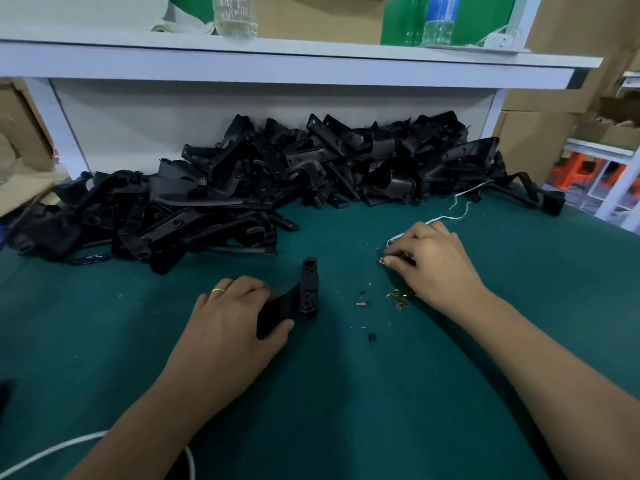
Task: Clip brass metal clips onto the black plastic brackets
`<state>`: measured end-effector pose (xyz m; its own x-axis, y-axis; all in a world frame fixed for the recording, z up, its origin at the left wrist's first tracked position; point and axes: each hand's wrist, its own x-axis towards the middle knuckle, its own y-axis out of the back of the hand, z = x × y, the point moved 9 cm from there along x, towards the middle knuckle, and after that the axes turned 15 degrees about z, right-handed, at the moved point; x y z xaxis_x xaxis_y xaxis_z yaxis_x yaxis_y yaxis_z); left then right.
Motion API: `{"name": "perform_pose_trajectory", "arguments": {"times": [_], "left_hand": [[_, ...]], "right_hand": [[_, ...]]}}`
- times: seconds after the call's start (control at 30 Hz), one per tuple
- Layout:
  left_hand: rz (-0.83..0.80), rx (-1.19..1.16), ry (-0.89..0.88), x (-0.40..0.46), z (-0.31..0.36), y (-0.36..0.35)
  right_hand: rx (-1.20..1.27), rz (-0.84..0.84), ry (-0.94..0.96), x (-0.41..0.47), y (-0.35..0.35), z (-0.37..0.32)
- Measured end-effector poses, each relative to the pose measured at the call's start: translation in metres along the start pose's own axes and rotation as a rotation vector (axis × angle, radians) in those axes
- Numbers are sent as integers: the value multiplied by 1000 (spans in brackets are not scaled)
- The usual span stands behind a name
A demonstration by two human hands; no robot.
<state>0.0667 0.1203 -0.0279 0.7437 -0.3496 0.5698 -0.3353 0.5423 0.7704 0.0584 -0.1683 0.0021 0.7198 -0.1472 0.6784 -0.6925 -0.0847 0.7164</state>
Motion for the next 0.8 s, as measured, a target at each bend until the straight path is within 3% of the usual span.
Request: {"name": "perform_pose_trajectory", "arguments": {"times": [0.2,0.63,0.8], "left_hand": [[67,-171,69,0,6,16],[114,-229,126,0,-3,20],[124,-233,126,0,-4,21]], "right_hand": [[-58,-31,-12,0,-9,-3],[10,-33,62,-5,-10,-13],[360,-66,88,-12,0,-40]]}}
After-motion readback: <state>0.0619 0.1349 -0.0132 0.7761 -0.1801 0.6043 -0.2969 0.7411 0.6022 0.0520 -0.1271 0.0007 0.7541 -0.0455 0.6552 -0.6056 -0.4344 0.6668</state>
